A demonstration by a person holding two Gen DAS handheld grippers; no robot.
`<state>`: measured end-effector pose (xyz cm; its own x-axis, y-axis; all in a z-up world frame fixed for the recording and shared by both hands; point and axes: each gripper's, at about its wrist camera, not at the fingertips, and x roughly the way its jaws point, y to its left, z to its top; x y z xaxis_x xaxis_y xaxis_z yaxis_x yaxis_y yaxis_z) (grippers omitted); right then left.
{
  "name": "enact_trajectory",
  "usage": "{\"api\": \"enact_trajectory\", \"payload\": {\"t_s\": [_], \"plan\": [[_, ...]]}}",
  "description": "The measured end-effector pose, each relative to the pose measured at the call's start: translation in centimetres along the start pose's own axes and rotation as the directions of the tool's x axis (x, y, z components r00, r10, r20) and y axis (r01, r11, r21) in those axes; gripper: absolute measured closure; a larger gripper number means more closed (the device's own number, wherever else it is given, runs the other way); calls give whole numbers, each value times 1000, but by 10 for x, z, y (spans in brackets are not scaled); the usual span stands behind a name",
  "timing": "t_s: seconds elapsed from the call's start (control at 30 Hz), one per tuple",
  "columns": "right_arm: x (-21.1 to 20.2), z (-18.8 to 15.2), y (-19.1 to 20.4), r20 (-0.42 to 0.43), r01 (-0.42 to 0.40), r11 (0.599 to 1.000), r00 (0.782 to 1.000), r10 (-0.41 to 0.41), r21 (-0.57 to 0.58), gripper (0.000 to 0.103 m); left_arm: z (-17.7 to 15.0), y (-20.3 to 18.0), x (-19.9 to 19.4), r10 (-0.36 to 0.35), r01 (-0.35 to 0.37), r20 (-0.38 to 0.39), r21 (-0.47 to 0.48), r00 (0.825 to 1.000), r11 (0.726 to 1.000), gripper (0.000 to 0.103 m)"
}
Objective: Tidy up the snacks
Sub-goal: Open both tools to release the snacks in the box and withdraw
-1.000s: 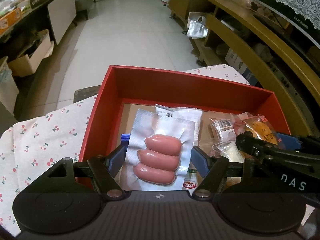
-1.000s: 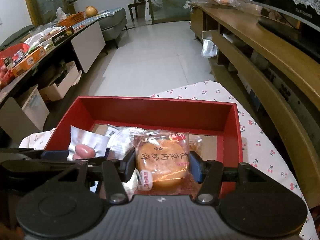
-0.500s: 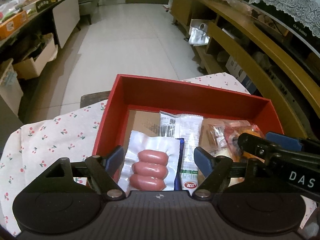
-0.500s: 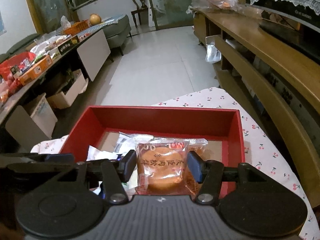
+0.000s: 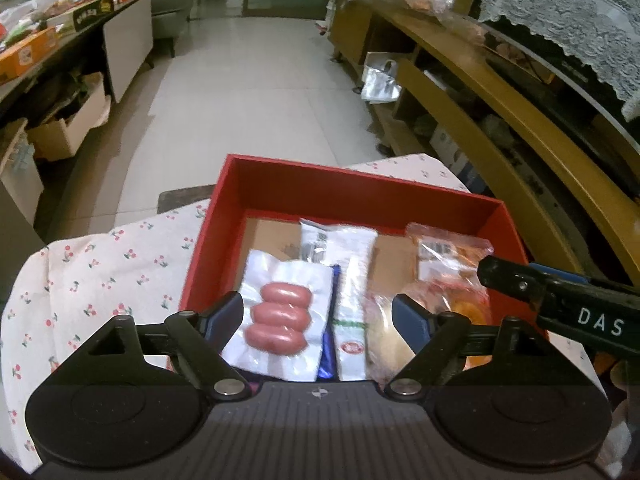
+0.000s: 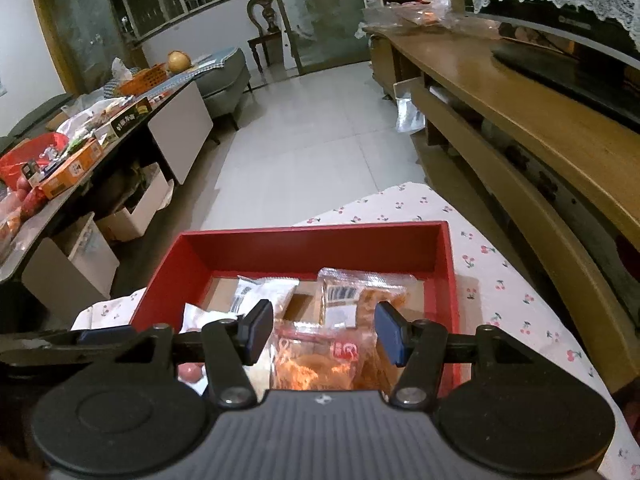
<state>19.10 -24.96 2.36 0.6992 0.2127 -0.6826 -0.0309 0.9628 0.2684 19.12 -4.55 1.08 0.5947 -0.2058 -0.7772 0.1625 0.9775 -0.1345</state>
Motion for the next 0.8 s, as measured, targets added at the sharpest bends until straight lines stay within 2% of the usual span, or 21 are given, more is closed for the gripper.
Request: {"api": "enact_trajectory", "payload": {"t_s": [0.27, 0.4, 0.5, 0.7, 0.8], "plan": [[-33, -26, -15, -22, -2, 999, 1000, 3, 54, 36, -22, -11, -14, -46, 47, -22, 41, 999, 998, 17], [-48, -42, -21, -51, -9, 997, 999, 13, 72, 36, -40, -16, -15, -91, 96, -77, 58, 993, 994, 17], [-59, -56, -24, -62, -4, 997, 998, 8, 75, 36, -49, -22, -11, -97, 107, -103, 102, 990, 989, 16], [-71, -80, -29, -113, -10, 997, 993, 19, 78, 35, -60, -15, 16, -168, 194, -186, 130, 968, 972, 16], [-70, -84, -31, -130, -14, 998, 991, 22, 65, 35, -64, -11, 30, -170, 205, -214, 155, 962, 966, 16]]}}
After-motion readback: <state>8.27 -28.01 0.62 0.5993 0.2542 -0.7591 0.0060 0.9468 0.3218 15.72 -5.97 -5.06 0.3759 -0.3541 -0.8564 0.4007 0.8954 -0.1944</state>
